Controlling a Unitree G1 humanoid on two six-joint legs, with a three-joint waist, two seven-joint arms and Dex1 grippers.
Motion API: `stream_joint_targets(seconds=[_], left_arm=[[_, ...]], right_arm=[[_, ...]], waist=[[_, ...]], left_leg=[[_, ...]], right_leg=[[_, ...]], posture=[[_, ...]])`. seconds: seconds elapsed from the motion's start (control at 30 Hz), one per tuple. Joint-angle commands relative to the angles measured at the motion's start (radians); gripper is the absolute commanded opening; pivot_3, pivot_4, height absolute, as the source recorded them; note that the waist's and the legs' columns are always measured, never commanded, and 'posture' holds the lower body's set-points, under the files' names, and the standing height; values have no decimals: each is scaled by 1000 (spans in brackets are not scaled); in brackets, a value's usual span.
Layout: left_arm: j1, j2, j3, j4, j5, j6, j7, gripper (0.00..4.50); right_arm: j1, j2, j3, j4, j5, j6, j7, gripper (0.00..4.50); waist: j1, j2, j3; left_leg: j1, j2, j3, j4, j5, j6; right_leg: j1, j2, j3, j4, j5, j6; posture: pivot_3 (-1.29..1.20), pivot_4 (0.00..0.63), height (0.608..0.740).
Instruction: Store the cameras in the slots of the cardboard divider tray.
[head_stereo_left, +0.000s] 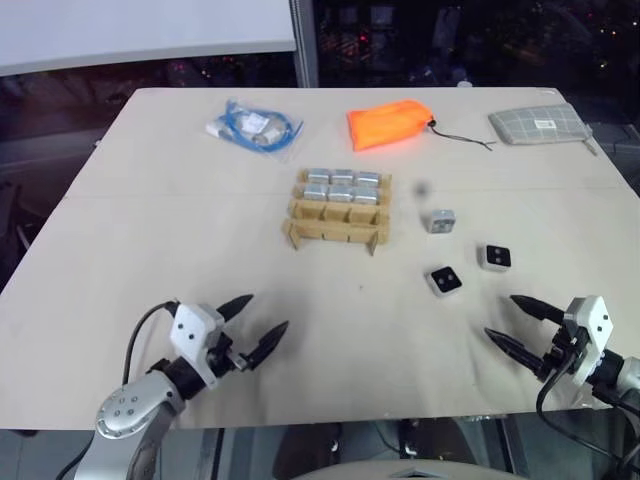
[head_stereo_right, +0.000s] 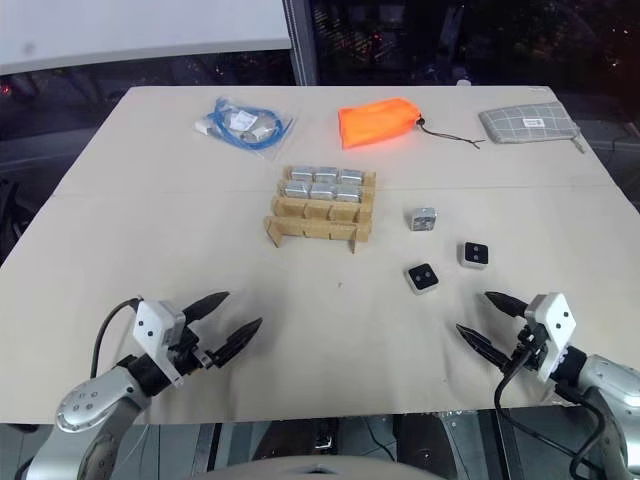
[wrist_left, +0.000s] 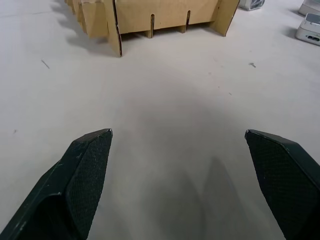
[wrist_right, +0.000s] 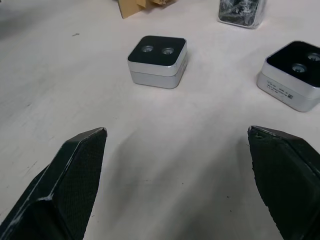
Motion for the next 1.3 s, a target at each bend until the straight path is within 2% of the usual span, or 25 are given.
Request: stream_joint_targets(seconds=[0.03, 0.33, 0.43, 0.63, 0.73, 0.8, 0.97, 1.1, 1.3], left_arm=[[-10, 9, -4, -14, -9, -4, -9, 4422], [-39, 18, -8, -5, -20, -1, -40, 4422], [-60, 56, 5, 1, -46, 15, -91, 4422], [-115, 208, 59, -20, -166, 105, -240, 4422], [-164, 337, 90, -5, -204, 131, -366, 4422], [-226, 418, 108, 21, -219, 144, -429, 4422], [-432, 543, 106, 80, -226, 166, -505, 4422], [-562, 597, 74, 103, -230, 196, -546, 4422], [-633, 639, 48, 111, -204, 210, -599, 4422]], right_arm=[[8, 4, -7, -36, 5, -11, -8, 4500], [9, 23, -2, -40, 0, -15, -26, 4500], [-1, 35, -3, -34, 1, -13, -45, 4500], [-52, 69, -15, -9, -39, 25, -181, 4500], [-81, 107, 6, -28, -63, 95, -295, 4500], [-101, 141, 16, -43, -71, 123, -356, 4500], [-143, 219, 21, -41, -109, 158, -501, 4500], [-175, 261, 51, -14, -155, 135, -552, 4500], [-241, 282, 83, 57, -214, 120, -602, 4500]], waist=[[0, 0, 0], [0, 0, 0], [0, 0, 0], [-1, 0, 0], [-1, 0, 0], [0, 0, 0], [-3, 1, 1], [-8, -1, 1], [-31, -2, 1]], left_leg=[[0, 0, 0, 0, 0, 0], [0, 0, 0, 0, 0, 0], [0, 0, 0, 0, 0, 0], [0, 0, 0, 0, 0, 0], [0, 0, 0, 0, 0, 0], [0, 0, 0, 0, 0, -1], [0, 0, 1, 0, 0, -1], [0, 0, 1, 0, 3, -4], [1, 0, 3, 0, 3, -5]], right_leg=[[0, 0, 0, 0, 0, 0], [0, 0, 0, 0, 0, 0], [0, 0, 0, 0, 0, 0], [0, 0, 0, 0, 0, 0], [0, 1, 0, 1, 0, 0], [0, 1, -1, 1, 0, 0], [0, 1, 0, 1, 0, 0], [0, 2, 1, 1, 2, 4], [0, 3, 2, 1, 2, 5]], posture=[[0, 150, 740], [0, 150, 740], [0, 150, 740], [0, 150, 740], [0, 150, 740], [0, 150, 740], [0, 150, 740], [0, 150, 740], [0, 150, 740]])
